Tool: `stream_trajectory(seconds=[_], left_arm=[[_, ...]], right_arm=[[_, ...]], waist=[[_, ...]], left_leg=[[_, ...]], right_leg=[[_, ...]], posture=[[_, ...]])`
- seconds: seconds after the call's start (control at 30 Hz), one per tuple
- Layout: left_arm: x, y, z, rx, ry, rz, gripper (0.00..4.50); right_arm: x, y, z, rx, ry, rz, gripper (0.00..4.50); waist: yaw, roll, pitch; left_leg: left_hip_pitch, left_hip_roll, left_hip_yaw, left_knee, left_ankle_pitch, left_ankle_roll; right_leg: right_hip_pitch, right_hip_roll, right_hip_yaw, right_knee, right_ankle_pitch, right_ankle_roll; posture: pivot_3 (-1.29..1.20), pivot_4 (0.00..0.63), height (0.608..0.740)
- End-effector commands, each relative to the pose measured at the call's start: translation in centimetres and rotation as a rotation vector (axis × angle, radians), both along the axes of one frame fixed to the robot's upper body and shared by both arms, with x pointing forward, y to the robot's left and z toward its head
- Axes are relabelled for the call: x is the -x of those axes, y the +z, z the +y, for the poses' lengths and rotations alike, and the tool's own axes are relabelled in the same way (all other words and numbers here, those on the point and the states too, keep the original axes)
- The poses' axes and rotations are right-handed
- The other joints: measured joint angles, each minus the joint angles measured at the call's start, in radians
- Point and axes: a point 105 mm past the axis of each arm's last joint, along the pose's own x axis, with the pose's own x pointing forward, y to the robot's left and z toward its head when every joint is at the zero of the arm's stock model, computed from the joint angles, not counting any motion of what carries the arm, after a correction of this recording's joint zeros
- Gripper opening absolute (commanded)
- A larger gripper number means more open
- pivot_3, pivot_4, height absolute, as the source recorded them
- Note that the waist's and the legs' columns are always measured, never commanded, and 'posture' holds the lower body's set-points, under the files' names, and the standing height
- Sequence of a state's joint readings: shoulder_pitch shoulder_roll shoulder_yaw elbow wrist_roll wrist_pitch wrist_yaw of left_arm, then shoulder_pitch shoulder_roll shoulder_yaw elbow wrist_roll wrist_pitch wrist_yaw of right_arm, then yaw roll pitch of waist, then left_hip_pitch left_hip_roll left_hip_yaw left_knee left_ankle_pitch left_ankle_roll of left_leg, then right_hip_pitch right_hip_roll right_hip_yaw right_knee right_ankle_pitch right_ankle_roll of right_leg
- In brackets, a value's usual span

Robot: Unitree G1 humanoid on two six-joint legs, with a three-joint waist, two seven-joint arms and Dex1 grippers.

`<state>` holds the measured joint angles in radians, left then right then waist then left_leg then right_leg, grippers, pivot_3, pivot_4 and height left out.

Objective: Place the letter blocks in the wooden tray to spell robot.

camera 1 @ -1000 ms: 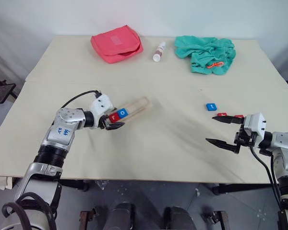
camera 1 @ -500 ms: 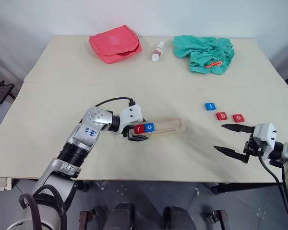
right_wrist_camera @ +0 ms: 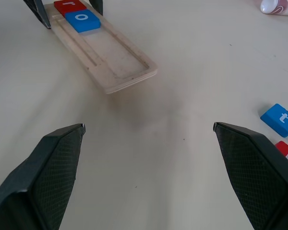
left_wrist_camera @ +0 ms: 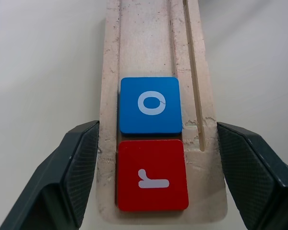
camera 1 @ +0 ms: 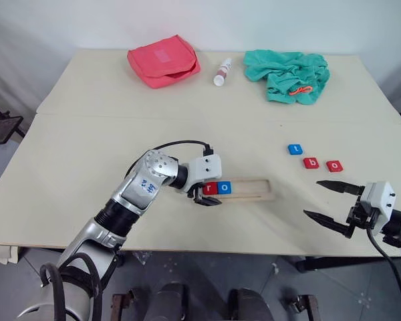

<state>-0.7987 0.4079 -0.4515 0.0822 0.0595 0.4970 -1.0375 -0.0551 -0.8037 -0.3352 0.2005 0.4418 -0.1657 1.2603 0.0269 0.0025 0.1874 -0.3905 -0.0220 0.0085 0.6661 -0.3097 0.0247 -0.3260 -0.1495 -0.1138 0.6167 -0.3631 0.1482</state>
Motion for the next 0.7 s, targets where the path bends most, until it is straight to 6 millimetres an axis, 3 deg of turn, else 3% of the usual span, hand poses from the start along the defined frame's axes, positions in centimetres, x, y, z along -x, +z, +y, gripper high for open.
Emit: stream_trajectory(seconds=[0.03,0.23,0.33,0.57,0.7], left_arm=[[1.0,0.6,-0.7,0.010,-0.031,-0.020,3.41],[1.2,0.5,-0.6,0.007,-0.018,-0.013,3.41],[1.3,0.4,-0.7,0.004,-0.012,-0.008,4.43],[1.1,1.0,-0.3,0.029,0.001,-0.048,4.47],[0.8,3.2,1.5,0.146,0.005,-0.078,4.47]], right_arm=[[0.2,1.6,-1.0,0.001,-0.029,-0.056,4.50],[0.2,1.8,-1.2,0.005,-0.038,-0.059,4.50],[0.1,1.8,-1.3,0.007,-0.041,-0.061,4.50],[0.1,2.2,-1.5,0.017,-0.043,-0.066,4.50],[0.3,2.6,-1.7,0.022,-0.060,-0.073,4.50]], waist=[[0.000,0.000,0.000],[0.001,0.000,0.000],[0.001,0.000,0.000],[0.001,0.000,0.000],[0.000,0.000,0.000]], left_leg=[[0.000,0.000,0.000,0.000,0.000,0.000],[0.000,0.000,0.000,0.000,0.000,0.000],[0.000,0.000,0.000,0.000,0.000,0.000],[0.000,0.000,0.000,0.000,0.000,0.000],[0.000,0.001,0.000,0.000,0.000,0.000]], right_leg=[[0.000,0.000,0.000,0.000,0.000,0.000],[0.000,0.000,0.000,0.000,0.000,0.000],[0.000,0.000,0.000,0.000,0.000,0.000],[0.000,0.000,0.000,0.000,0.000,0.000],[0.000,0.000,0.000,-0.001,0.000,0.000]], posture=[[0.00,0.150,0.740],[0.00,0.150,0.740],[0.00,0.150,0.740],[0.00,0.150,0.740],[0.00,0.150,0.740]])
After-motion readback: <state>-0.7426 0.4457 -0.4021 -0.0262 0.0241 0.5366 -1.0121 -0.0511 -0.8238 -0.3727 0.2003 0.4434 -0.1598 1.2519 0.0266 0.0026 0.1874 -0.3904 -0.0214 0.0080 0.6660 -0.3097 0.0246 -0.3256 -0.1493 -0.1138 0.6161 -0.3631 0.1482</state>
